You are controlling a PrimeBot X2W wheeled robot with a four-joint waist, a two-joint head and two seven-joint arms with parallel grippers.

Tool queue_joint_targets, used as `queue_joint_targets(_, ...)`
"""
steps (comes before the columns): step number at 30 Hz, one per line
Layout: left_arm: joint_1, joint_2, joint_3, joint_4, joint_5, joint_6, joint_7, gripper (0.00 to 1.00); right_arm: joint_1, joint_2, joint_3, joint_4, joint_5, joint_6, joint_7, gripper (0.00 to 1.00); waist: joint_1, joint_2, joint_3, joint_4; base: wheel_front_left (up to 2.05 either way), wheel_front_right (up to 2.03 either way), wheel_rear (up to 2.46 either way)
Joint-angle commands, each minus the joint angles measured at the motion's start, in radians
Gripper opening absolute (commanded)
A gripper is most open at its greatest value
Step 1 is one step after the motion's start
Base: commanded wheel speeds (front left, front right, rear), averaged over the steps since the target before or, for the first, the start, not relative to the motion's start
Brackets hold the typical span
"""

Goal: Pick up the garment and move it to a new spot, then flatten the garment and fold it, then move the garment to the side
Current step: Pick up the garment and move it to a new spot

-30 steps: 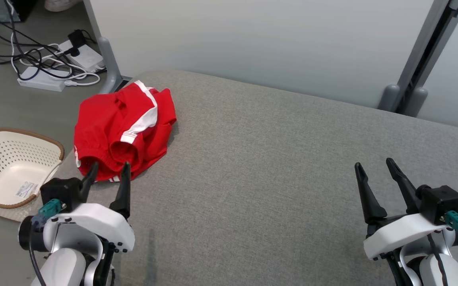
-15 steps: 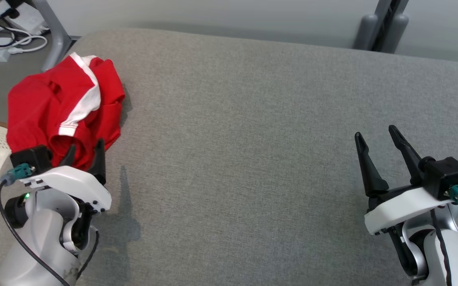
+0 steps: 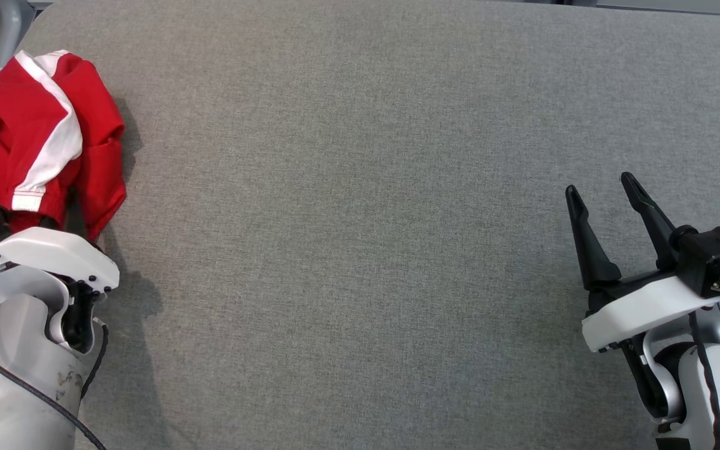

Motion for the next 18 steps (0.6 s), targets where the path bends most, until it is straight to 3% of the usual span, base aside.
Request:
queue_joint_targets(1, -0.026, 0.009, -0.004, 0.019, 0.006, -0.009, -0.027, 0.00, -0.010, -0.007, -0.008, -0.007, 0.001, 0.000, 0.003, 1.00, 0.0000, 0.0000, 0.002, 0.002, 0.00, 0.00, 0.00)
queue_joint_targets(9, -0.022, 0.026, -0.027, -0.008, 0.081, 0.016, -0.108, 0.00, 0.020, 0.000, -0.029, -0.005, -0.003, 0.000, 0.008, 1.00, 0.0000, 0.0000, -0.048, 0.025, 0.00, 0.00, 0.00)
queue_joint_targets(13, 0.007, 0.040, -0.020, -0.085, 0.114, 0.043, -0.113, 0.00, 0.031, 0.004, -0.034, 0.000, 0.004, 0.000, 0.003, 1.00, 0.0000, 0.0000, -0.084, 0.033, 0.00, 0.00, 0.00)
queue_joint_targets(18, 0.085, 0.065, -0.002, -0.284, 0.177, 0.096, -0.114, 0.00, 0.068, 0.015, -0.045, 0.011, 0.014, 0.000, -0.005, 1.00, 0.0000, 0.0000, -0.162, 0.038, 0.00, 0.00, 0.00)
